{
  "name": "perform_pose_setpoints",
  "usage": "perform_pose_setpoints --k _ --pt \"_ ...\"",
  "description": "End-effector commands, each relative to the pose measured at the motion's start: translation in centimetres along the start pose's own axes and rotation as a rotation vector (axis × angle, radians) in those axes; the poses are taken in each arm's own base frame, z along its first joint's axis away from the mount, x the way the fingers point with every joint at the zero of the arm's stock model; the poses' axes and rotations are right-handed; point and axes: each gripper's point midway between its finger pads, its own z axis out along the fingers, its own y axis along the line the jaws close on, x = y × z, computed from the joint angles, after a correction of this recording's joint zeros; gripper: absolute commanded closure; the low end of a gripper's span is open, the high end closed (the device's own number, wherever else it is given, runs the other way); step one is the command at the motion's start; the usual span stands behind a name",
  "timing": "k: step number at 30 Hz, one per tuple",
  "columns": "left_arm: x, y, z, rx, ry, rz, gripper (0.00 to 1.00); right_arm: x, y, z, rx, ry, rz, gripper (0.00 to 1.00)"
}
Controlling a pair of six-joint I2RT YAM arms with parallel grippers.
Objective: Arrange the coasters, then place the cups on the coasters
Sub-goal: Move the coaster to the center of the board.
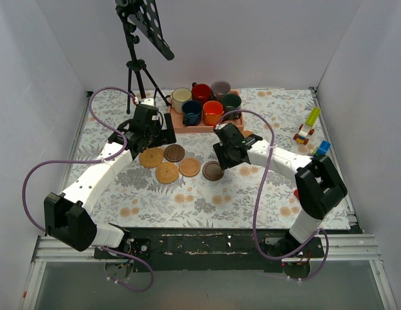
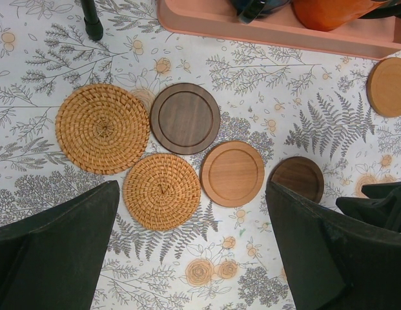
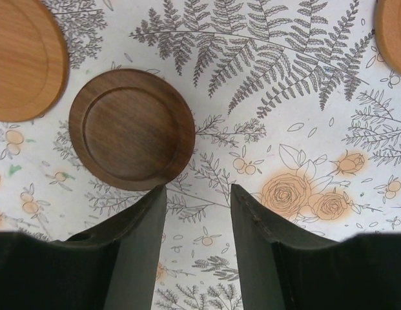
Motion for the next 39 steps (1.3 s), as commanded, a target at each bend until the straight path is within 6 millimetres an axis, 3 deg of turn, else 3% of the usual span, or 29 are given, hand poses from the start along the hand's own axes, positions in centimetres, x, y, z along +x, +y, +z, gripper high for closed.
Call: perform_pose_setpoints --k 1,22,30,39 --pt "-0.6 0.3 -1.1 0.005 -0.031 -0.017 0.02 -1.6 0.0 1.2 0.042 -0.025 0.036 0.49" --pt "-1.0 0.9 -1.8 -0.013 -0.061 -0.018 0.02 -2.1 0.2 5.2 0.019 0.029 0.045 0.6" --pt "-1.1 0.9 -1.8 -0.017 -0.063 -0.022 0.02 -1.3 -2.4 5.4 0.121 0.059 0.092 0.71" --pt "-0.9 1.0 -1.5 -0.024 -0.056 -0.02 0.02 -2.5 -4.6 5.9 0.181 0.049 0.149 0.83"
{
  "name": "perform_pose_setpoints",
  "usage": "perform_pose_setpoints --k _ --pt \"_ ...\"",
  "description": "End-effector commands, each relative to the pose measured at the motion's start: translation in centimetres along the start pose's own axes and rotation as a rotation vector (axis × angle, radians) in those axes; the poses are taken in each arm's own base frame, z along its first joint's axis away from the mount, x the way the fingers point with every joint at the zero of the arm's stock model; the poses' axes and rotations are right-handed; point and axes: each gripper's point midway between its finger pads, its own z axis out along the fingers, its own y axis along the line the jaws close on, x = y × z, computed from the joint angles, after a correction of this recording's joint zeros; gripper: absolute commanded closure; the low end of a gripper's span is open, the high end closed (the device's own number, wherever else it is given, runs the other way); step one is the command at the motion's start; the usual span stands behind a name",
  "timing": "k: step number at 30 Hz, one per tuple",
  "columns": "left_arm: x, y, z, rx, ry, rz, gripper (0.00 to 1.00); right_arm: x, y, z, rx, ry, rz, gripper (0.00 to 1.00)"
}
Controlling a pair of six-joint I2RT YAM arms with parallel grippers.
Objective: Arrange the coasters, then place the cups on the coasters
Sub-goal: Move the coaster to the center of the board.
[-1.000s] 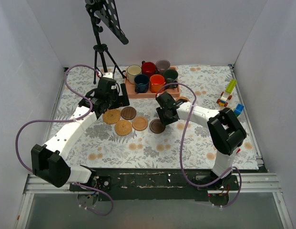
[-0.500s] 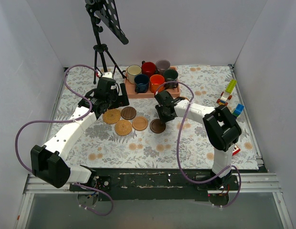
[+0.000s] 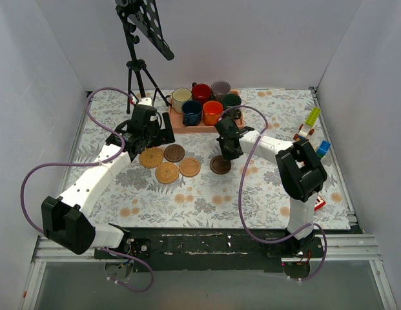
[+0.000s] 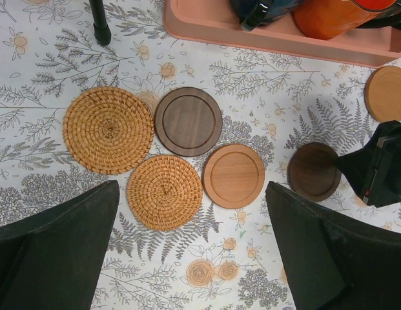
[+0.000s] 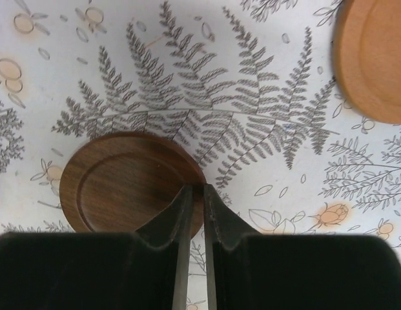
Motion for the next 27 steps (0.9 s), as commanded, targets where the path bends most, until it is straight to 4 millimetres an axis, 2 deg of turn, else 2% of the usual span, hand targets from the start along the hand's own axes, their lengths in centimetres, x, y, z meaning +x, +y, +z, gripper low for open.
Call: perform_pose_setpoints --k 1,10,17,27 --pt "-0.5 0.7 -0.8 -0.015 -0.029 -0.008 0.02 -1.6 -1.4 0.5 0.064 -0.015 0.042 0.85" --pt "-0.5 0.8 -0.8 -0.023 -0.031 -0.006 0.02 -3.4 -1.9 2.0 0.087 -0.002 0.108 0.95" --pt "-0.5 0.9 -0.6 -0.03 -0.031 -0.001 0.02 -5.1 -0.7 2.6 0.034 -0.03 0.128 0.97" --pt "0.4 1.5 -0.5 -0.042 -0.017 0.017 0.02 -7.9 2.3 2.7 -0.085 -0.088 0.134 0.97"
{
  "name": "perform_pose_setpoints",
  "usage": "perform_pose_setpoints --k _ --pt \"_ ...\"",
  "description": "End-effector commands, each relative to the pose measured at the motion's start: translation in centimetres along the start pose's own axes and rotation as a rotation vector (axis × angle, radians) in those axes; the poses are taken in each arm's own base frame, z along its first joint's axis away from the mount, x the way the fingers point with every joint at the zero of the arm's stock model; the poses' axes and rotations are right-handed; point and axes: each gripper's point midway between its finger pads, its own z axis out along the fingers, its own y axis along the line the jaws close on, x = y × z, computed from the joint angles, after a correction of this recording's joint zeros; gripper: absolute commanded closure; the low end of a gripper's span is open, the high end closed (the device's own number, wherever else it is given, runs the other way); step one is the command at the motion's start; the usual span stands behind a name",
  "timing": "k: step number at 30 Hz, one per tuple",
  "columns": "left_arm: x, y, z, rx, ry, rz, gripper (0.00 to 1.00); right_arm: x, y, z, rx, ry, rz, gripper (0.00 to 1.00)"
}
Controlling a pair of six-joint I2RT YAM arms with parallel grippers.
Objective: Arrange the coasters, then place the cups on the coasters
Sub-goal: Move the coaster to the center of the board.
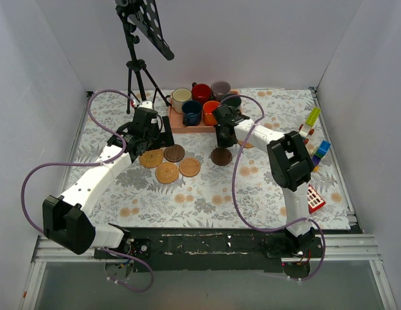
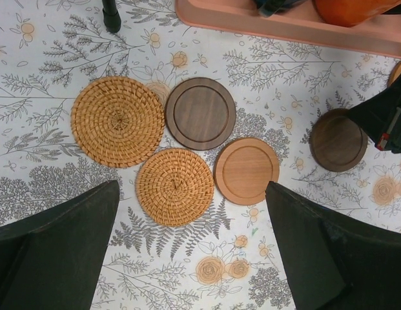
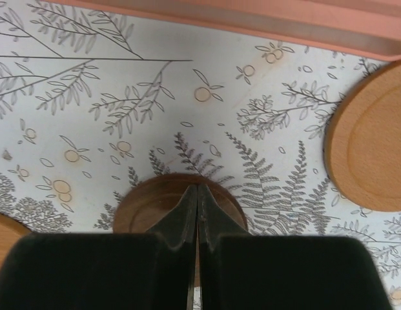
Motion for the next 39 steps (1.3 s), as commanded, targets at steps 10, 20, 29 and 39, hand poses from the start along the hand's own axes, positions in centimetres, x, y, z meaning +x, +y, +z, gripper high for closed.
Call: perform_pose_setpoints --k 10,20,29,39 --pt "-0.5 0.8 -1.0 -0.016 -0.031 0.002 0.02 -4.9 4.6 -1.3 -0.117 -0.127 -0.002 0.95" --pt "-0.5 0.7 -1.0 -0.011 -0.033 -0.002 0.02 -5.6 1.4 -6.0 -0.063 -0.209 0.011 0.64" --pt "-0.1 0.2 -0.7 0.017 -0.017 0.005 0.02 -2.0 -2.0 -5.6 -0.076 -0.107 0.018 0.41" --pt "2.1 -0.5 0.1 0.088 0.041 0.063 0.02 -1.5 -2.4 -3.4 -0.104 -0.037 0.052 0.49"
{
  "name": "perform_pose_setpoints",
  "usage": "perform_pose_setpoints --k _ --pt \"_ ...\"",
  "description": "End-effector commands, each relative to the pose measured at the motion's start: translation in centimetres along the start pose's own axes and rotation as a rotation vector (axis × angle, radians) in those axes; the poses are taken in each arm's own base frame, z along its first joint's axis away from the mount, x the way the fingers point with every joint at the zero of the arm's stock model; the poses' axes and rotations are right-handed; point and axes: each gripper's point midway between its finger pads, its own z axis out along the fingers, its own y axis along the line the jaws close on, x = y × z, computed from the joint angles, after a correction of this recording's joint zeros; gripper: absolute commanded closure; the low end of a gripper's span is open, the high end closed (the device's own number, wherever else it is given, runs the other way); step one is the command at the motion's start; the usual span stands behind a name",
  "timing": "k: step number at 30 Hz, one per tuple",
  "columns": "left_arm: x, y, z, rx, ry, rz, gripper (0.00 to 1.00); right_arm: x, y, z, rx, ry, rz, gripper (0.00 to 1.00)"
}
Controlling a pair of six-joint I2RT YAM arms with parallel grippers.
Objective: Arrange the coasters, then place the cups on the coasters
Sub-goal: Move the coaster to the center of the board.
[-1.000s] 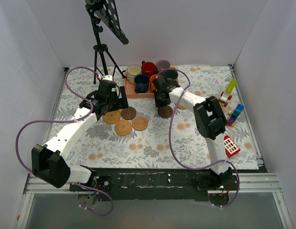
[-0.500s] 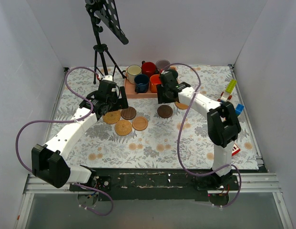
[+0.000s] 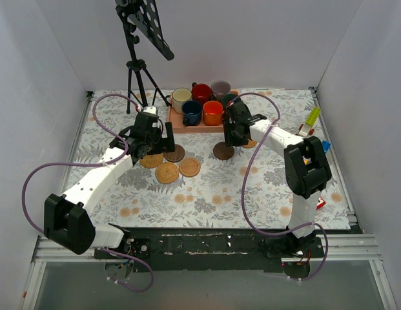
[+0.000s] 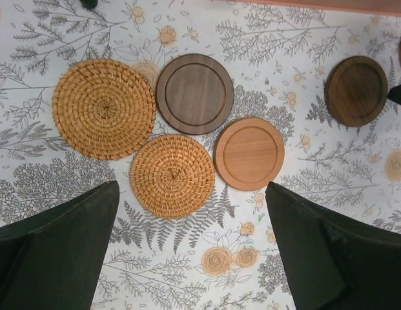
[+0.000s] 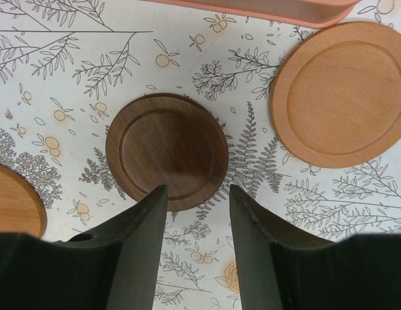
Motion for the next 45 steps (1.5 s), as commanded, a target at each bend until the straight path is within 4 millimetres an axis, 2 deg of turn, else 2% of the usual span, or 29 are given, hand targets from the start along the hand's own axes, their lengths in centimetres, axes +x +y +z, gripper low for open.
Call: perform_pose_setpoints --k 1,8,13,23,31,36,45 --pt "0.1 -0.3 -0.6 0.046 -0.007 0.018 0.02 -1.0 0.5 0.7 -0.034 0.006 0.007 0.51" --pt "0.2 -0.2 -0.5 0.034 -0.003 0.018 0.02 0.6 -0.2 1.8 -0.003 0.057 0.021 0.58" --pt "0.1 -0.2 -0.5 0.033 -0.003 0.016 0.02 1.1 -0.2 2.1 -0.009 0.071 0.034 0.6" --pt "0.4 0.3 -0.6 0.018 -0.002 0.013 0.02 1.5 -1.5 3.0 0.044 0.089 0.043 0.62" --pt "0.4 0.3 -0.6 0.017 -0.004 0.01 0.02 1.7 -0.4 4.0 -0.012 0.114 0.03 0.71" --pt "0.6 0.3 -0.6 0.018 0.0 0.008 0.02 1.7 1.3 4.4 -0.079 0.12 0.069 0.75" --pt "0.9 0.4 -0.5 0.021 0.005 0.007 0.02 1.8 3.9 5.3 -0.092 0.135 0.128 0.79"
